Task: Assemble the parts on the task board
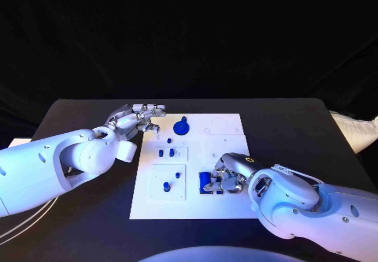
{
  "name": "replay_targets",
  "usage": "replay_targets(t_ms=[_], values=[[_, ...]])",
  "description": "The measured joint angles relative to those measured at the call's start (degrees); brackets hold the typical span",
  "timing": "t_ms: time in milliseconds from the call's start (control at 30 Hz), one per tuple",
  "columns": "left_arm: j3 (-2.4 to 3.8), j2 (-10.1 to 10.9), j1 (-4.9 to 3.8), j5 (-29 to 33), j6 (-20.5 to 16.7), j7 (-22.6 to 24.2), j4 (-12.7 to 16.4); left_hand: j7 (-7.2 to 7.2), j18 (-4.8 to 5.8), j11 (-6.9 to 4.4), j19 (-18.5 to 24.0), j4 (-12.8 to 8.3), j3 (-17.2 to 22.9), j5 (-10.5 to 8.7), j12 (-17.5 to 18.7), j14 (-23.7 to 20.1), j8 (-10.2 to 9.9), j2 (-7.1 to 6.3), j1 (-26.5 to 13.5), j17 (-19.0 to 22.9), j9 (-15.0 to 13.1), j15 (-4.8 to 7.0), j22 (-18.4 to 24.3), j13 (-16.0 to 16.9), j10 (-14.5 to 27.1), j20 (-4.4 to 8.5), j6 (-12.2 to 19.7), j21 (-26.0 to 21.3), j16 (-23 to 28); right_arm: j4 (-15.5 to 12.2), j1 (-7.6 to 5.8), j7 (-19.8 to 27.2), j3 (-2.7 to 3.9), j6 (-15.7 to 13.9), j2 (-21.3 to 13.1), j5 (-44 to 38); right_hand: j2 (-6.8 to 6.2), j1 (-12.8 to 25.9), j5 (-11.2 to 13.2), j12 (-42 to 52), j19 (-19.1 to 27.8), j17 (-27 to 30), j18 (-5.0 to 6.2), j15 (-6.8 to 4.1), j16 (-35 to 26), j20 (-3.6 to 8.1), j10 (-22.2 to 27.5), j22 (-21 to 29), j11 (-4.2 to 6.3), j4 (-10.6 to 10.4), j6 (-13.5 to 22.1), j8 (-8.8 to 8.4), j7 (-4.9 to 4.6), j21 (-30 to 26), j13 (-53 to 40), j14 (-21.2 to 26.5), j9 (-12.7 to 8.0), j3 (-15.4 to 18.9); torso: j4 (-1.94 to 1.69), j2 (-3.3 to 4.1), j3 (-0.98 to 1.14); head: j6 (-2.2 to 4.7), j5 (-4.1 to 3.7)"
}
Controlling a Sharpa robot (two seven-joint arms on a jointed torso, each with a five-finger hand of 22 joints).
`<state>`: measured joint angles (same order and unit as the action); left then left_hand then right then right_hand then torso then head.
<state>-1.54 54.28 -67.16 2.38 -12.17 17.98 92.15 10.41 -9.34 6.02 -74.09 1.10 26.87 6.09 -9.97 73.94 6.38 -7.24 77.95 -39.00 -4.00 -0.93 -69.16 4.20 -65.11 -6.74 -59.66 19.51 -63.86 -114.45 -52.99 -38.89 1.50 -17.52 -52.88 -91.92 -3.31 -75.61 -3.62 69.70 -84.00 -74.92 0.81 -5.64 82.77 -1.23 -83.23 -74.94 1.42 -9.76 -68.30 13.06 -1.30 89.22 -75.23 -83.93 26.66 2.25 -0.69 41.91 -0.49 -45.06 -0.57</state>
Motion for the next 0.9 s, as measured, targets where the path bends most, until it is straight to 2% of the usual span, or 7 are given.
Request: replay_targets(t_ms=[233, 333, 533, 633, 733, 800, 900], values=[[0.0, 0.02, 0.0, -0.01, 0.0, 0.0, 0.03, 0.0, 0.0, 0.0, 0.0, 0.0, 0.0, 0.0, 0.0, 0.0, 0.0, 0.0, 0.0, 0.0, 0.0, 0.0, 0.0, 0.0, 0.0, 0.0, 0.0, 0.0, 0.0, 0.32, -0.04, 0.11, 0.03, 0.5, 0.74, -2.33, -0.25, -0.36, 0.36, 1.47, -0.01, -0.03, 0.01, -0.13, 0.03, 0.42, 0.2, 0.0, 0.2, 0.62, -0.2, 0.24, 0.2, 0.38, 0.0, -0.11, 0.15, -0.61, 0.0, -0.02, 0.01, -0.04, -0.03], [0.0, 0.04, 0.0, -0.02, 0.0, 0.0, 0.05, 0.0, 0.0, 0.0, 0.0, 0.0, 0.0, 0.0, 0.0, 0.0, 0.0, 0.0, 0.0, 0.0, 0.0, 0.0, 0.0, 0.0, 0.0, 0.0, 0.0, 0.0, 0.0, 0.36, -0.03, 0.14, 0.0, 0.55, 0.83, -3.14, 0.18, 0.07, 0.16, 1.63, -0.01, -0.03, 0.0, -0.13, 0.34, 0.42, 0.2, 0.01, 0.2, 0.46, -0.19, 0.5, 0.2, 0.38, 0.0, -0.12, 0.21, -0.68, 0.0, -0.02, 0.01, -0.06, -0.08], [0.0, 0.06, 0.0, -0.03, 0.0, 0.0, 0.05, 0.0, 0.0, 0.0, 0.0, 0.0, 0.0, 0.0, 0.0, 0.0, 0.0, 0.0, 0.0, 0.0, 0.0, 0.0, 0.0, 0.0, 0.0, 0.0, 0.0, 0.0, 0.0, 0.22, 0.05, 0.14, -0.07, 0.49, 0.4, -3.79, 1.75, 1.63, -2.04, 1.82, -0.01, -0.02, 0.0, -0.13, 0.34, 0.42, 0.2, 0.01, 0.21, -1.5, -0.19, 0.89, 0.19, 0.65, -0.01, -0.12, 0.3, 0.36, 0.01, -0.03, 0.02, -0.06, -0.12], [0.0, 0.06, 0.0, -0.03, 0.0, 0.0, 0.02, 0.0, 0.0, 0.0, 0.0, 0.0, 0.0, 0.0, 0.0, 0.0, 0.0, 0.0, 0.0, 0.0, 0.0, 0.0, 0.0, 0.0, 0.0, 0.0, 0.0, 0.0, 0.0, -0.07, 0.07, 0.08, -0.07, 0.15, -0.47, -3.41, 1.75, 1.63, -2.61, 0.37, -0.01, -0.02, 0.01, -0.13, -0.24, 0.42, 0.19, 0.01, 0.21, -2.36, 0.11, 0.89, -0.11, 0.39, -1.85, -0.12, 0.3, 1.22, 0.03, -0.04, 0.02, 0.0, -0.07], [-0.03, 0.05, 0.0, -0.04, 0.01, 0.0, -0.04, 0.0, 0.0, 0.0, 0.0, 0.0, 0.0, 0.0, 0.0, 0.0, 0.0, 0.0, 0.0, 0.0, 0.0, 0.0, 0.0, 0.0, 0.0, 0.0, 0.0, 0.0, 0.0, -0.25, 0.06, 0.1, -0.07, -0.38, -1.72, -2.09, 1.74, 2.11, -5.2, -1.52, -0.01, -0.02, 0.0, -0.12, -1.0, 0.42, 0.07, 0.02, 0.33, -4.04, 0.76, 0.89, -0.76, -0.3, -4.3, -0.12, 0.3, 2.89, 0.03, -0.11, 0.01, 0.12, -0.03], [-0.05, 0.03, 0.0, -0.04, 0.01, 0.0, -0.07, 0.0, 0.01, 0.0, 0.0, 0.0, 0.0, 0.0, 0.0, 0.0, 0.0, 0.0, 0.0, 0.0, 0.0, 0.0, 0.0, 0.0, 0.0, 0.0, 0.0, 0.0, 0.0, -0.31, 0.0, 0.28, -0.1, -0.79, -2.38, -0.95, 0.69, 3.25, -5.44, -2.65, -0.01, -0.02, 0.0, -0.13, -1.34, 0.42, -0.34, 0.02, 0.72, -4.8, 1.15, 0.89, -0.79, -0.8, -4.27, -0.12, 0.3, 4.03, 0.03, -0.16, -0.02, 0.19, -0.03], [-0.18, -0.03, 0.0, -0.05, 0.03, -0.01, -0.2, 0.0, 0.0, 0.0, 0.0, 0.0, 0.0, 0.0, 0.0, 0.0, 0.0, 0.0, 0.0, 0.0, 0.0, 0.0, 0.0, 0.0, 0.0, 0.0, 0.0, 0.0, 0.0, -0.37, -0.45, 1.2, -0.11, -2.0, -3.2, 1.67, -0.4, 4.68, -3.69, -4.15, -0.01, -0.02, 0.0, -0.07, -1.81, 0.42, -0.8, 0.02, 0.78, -6.07, 1.73, 0.89, -1.07, -1.25, -3.73, -0.05, 0.3, 5.44, 0.07, -0.27, -0.06, 0.36, -0.1]])
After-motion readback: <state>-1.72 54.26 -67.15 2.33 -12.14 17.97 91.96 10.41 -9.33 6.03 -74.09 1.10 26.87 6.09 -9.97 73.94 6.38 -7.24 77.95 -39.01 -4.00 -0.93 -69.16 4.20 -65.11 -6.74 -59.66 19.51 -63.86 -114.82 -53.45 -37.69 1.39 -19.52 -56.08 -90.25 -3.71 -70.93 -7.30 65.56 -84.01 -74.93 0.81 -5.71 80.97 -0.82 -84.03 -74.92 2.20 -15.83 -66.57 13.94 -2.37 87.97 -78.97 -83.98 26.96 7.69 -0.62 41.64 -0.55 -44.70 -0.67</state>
